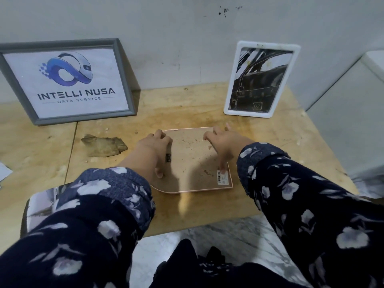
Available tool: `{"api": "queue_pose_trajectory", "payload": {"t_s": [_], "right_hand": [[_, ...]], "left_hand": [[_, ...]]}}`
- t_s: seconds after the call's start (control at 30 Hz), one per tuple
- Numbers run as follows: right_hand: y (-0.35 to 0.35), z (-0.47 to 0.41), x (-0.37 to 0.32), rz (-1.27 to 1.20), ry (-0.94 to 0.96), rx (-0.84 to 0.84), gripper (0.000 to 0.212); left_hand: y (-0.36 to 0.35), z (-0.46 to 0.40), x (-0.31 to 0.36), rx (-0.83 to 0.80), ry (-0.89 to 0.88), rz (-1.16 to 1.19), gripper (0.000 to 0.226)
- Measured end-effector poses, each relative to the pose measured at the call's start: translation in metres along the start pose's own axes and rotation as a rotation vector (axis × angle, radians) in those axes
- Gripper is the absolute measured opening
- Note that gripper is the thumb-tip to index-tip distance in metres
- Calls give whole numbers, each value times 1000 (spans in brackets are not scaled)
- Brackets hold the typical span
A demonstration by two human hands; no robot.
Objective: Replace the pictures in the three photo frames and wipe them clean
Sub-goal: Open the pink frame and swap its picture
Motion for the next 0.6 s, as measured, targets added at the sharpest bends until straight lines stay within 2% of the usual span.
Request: {"api": "queue_pose_trajectory", "payload": {"t_s": [0.27,0.5,0.6], "right_hand": [[-7,-9,6,-111,-9,-10,109],[-13,-3,0,-98,-67,-17,115],[-19,13,-11,-145,-123,58,93]], "left_hand": [[-5,-1,2,-13,20,20,118],[-15,5,-4,20,15,298,116],[-18,20,-10,142,62,291,109]]}}
Point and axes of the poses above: each hand's wrist, its own z-axis away from the middle knuckle, its own y-axis out of the back of the hand, x = y × z, the point moved 7 cm from there along -z, towards the middle knuckle, and after that the axes turned 14 degrees about z, right-handed, at the moved point
